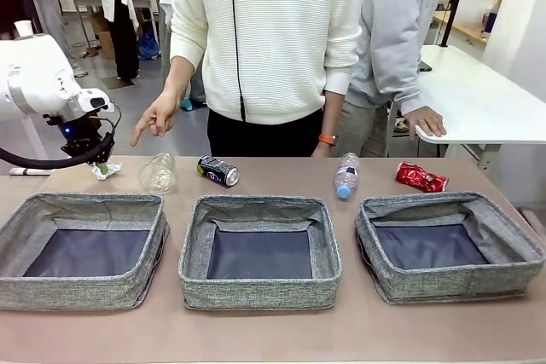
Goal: Sort the waste into the appropriate baskets.
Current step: Pick up the waste item pointed out by the person.
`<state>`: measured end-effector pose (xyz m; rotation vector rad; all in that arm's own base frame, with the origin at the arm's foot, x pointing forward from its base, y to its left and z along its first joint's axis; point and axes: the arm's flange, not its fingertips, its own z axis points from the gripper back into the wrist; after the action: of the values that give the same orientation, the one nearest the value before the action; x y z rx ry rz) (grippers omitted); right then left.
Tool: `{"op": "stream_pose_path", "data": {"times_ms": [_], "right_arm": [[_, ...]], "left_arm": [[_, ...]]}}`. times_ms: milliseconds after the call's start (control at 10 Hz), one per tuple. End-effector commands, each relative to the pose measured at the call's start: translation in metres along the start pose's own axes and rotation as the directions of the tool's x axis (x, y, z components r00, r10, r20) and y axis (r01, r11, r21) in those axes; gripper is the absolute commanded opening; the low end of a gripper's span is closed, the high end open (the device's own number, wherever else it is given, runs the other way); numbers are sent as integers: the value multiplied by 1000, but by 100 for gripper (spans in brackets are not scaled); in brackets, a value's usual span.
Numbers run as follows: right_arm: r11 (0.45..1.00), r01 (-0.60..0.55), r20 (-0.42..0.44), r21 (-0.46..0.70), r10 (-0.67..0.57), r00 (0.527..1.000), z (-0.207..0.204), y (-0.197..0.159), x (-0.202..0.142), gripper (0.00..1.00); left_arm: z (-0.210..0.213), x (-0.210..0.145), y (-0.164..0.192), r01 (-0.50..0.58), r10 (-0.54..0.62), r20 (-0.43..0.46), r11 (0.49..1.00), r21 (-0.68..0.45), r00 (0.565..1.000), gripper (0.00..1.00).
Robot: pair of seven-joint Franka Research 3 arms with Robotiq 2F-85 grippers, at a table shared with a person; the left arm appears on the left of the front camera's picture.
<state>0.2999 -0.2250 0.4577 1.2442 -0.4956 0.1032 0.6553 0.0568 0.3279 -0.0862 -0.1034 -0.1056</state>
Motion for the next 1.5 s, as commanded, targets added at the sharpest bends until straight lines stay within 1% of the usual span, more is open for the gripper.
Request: {"op": "stream_pose_path", "data": {"times_ms": [0,300,400,500,600,700,800,900,1000,1100,1200,1300,1400], "right_arm": [[1000,-27,15,16,26,1000,-1,1,3,100],[1000,-27,15,16,26,1000,-1,1,3,100],[1000,-27,15,16,26,1000,-1,1,3,100],[1000,-27,15,16,26,1000,-1,1,3,100],[1000,-27,15,16,26,1000,-1,1,3,100],[1000,-27,15,16,26,1000,-1,1,3,100],[1000,-27,15,16,26,1000,-1,1,3,100],[1000,-27,15,16,26,1000,-1,1,3,100],[1000,-27,15,16,26,1000,-1,1,3,100],[1000,-27,15,16,26,1000,-1,1,3,100],[1000,-27,15,16,26,1000,-1,1,3,100],[1000,-27,15,16,26,1000,-1,1,3,100],[1000,-27,15,16,26,1000,-1,1,3,100]], "left_arm": [[-5,0,1,-19,20,-35,999,29,999,0],[-4,-2,1,-25,26,-33,999,30,999,0],[6,-5,4,-27,28,-29,999,43,999,0],[34,-11,13,-63,63,1,996,65,998,0],[82,-27,17,-52,50,44,998,47,998,0],[131,-45,17,-23,15,91,995,94,996,0],[180,-64,9,14,-19,106,999,43,994,0],[220,-86,-7,70,-62,99,994,-82,993,0],[248,-117,-30,144,-133,70,971,-193,989,0],[261,-146,-54,100,-84,74,964,-248,994,0],[264,-185,-81,144,-135,51,938,-316,990,0],[260,-227,-108,196,-173,98,927,-320,980,0],[256,-264,-129,217,-163,188,924,-316,969,0]]}}
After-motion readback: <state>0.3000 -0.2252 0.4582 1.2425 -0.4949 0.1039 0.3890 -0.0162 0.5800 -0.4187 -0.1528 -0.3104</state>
